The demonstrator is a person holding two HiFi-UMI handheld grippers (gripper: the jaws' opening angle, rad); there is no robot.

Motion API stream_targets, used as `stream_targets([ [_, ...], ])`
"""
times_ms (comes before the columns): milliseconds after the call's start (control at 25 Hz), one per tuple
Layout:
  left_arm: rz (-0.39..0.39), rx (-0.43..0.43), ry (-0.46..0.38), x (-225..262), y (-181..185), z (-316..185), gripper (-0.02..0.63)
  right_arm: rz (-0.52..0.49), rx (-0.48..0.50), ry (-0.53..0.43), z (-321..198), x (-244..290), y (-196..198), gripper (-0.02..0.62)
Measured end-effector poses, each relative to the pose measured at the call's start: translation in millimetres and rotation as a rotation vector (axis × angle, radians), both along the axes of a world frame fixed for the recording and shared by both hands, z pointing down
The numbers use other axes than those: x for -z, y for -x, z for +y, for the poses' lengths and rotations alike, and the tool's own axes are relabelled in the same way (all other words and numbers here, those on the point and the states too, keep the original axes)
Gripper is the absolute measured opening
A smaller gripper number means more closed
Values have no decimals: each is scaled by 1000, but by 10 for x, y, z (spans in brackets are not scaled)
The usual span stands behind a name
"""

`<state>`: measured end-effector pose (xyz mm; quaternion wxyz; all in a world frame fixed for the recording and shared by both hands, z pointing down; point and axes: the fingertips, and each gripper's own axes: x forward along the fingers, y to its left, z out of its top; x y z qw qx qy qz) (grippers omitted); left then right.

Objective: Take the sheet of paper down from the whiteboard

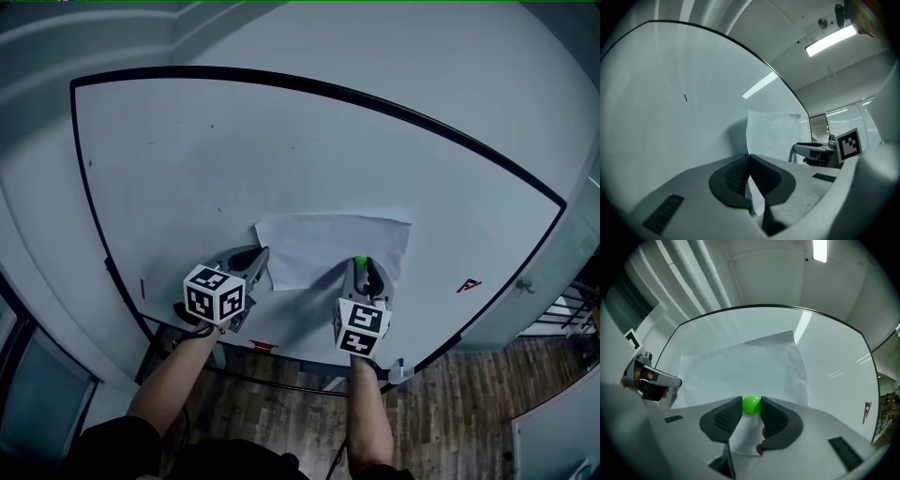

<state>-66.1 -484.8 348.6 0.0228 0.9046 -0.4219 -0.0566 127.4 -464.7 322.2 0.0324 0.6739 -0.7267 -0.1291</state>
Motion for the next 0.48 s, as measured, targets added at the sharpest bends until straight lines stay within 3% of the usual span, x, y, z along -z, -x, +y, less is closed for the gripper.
stream_targets([
  [480,22,29,8,-29,113,12,20,-2,-18,9,11,-45,-64,133],
])
